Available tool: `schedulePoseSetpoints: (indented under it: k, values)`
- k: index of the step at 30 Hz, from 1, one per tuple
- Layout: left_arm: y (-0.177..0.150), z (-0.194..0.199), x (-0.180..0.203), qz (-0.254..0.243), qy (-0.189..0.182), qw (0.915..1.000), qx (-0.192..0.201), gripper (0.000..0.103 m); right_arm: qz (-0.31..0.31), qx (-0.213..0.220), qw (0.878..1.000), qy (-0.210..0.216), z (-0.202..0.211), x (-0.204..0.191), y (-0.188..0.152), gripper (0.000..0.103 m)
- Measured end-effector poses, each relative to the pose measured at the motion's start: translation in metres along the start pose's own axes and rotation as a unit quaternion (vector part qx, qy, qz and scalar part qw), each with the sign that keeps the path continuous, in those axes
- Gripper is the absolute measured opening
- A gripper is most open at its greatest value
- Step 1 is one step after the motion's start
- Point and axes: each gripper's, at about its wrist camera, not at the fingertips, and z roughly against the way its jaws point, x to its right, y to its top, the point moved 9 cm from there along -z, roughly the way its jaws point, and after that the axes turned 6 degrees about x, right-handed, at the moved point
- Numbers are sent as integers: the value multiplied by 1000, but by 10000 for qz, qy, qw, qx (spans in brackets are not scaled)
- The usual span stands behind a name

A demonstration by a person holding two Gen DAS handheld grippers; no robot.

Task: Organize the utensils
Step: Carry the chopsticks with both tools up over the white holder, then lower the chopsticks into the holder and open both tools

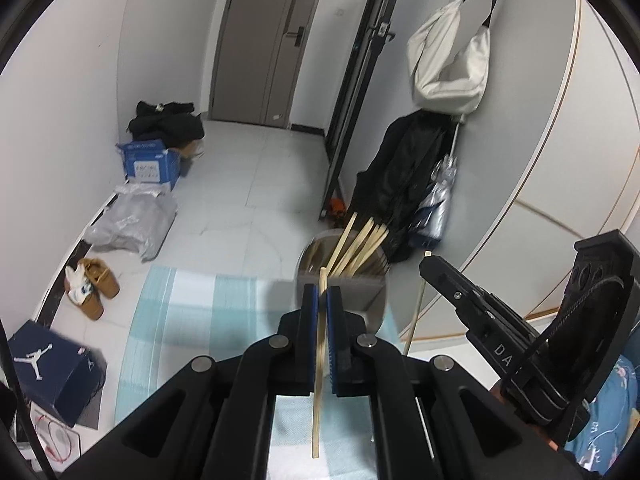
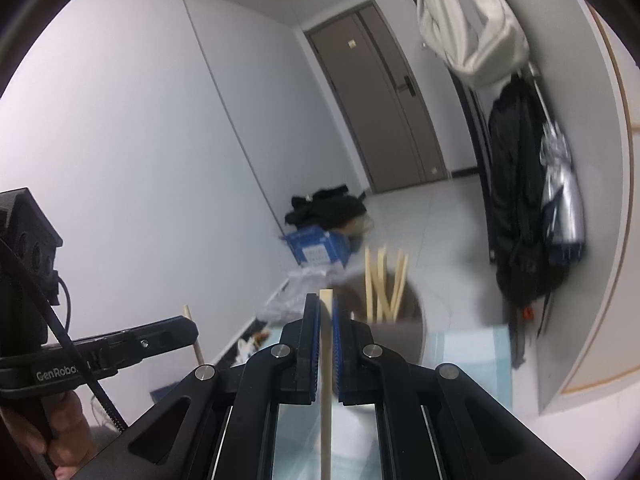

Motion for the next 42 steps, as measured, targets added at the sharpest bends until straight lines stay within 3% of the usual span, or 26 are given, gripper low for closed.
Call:
schedulePoseSetpoints:
  k: [12, 24, 34, 42]
  values:
    - [64, -4, 18, 12, -370, 9985, 412, 1, 76, 793, 9968, -35, -12, 3, 96, 5]
    - [110, -32, 4, 307, -492, 9961, 664, 1, 101, 1256, 9916, -290, -51, 27, 145, 6]
    - [109, -57, -4, 198, -322, 9959, 824, 1, 334, 1427, 9881, -471, -73, 39, 137, 6]
    - [97, -78, -11, 125, -352, 9970, 682, 1, 531, 1563, 9838, -692, -72, 49, 115, 6]
